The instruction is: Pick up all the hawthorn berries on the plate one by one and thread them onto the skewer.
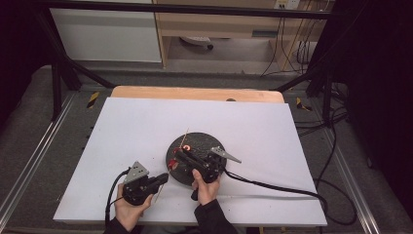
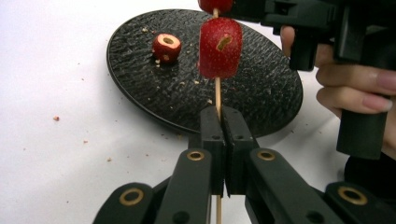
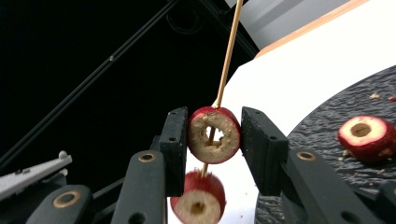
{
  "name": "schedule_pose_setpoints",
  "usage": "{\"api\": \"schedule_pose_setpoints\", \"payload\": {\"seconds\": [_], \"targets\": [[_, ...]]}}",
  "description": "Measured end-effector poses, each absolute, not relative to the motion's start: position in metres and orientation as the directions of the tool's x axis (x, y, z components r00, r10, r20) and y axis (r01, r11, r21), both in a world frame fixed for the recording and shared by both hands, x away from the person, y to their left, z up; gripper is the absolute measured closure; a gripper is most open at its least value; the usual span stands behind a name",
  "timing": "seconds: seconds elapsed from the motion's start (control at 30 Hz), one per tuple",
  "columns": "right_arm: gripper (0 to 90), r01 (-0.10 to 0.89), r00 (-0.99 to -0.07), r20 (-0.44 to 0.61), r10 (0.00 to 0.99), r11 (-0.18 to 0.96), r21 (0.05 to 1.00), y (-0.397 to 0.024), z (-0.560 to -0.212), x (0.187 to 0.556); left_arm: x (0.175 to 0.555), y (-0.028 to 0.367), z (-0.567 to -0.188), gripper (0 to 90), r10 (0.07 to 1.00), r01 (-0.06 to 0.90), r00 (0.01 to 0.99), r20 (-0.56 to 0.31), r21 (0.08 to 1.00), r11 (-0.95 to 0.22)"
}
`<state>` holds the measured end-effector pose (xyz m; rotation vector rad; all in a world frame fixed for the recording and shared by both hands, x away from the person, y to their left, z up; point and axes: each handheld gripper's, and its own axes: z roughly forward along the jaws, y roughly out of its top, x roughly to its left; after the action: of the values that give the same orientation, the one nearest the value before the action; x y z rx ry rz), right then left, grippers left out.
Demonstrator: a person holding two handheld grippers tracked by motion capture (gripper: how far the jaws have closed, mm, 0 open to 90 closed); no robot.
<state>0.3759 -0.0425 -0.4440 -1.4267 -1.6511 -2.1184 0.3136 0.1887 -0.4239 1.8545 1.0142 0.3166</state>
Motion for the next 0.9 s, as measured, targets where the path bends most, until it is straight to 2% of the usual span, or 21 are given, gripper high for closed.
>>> {"api": "schedule_pose_setpoints", "payload": {"seconds": [0.3, 0.6, 0.9], "targets": [[60.6, 0.574, -0.562, 0.693, 0.452, -0.390, 0.720, -0.043, -0.442, 0.374, 0.313, 0.191, -0.424, 88.4, 0.756, 0.497, 0.627, -0.189, 0.844, -0.202], [41.0, 0.534, -0.590, 0.599, 0.541, -0.296, 0.792, -0.052, -0.429, 0.378, 0.313, 0.203, -0.423, 88.4, 0.757, 0.487, 0.634, -0.156, 0.841, -0.235], [22.8, 0.539, -0.618, 0.486, 0.618, -0.118, 0.834, -0.063, -0.421, 0.388, 0.312, 0.218, -0.423, 88.4, 0.749, 0.487, 0.648, -0.141, 0.832, -0.264]]}}
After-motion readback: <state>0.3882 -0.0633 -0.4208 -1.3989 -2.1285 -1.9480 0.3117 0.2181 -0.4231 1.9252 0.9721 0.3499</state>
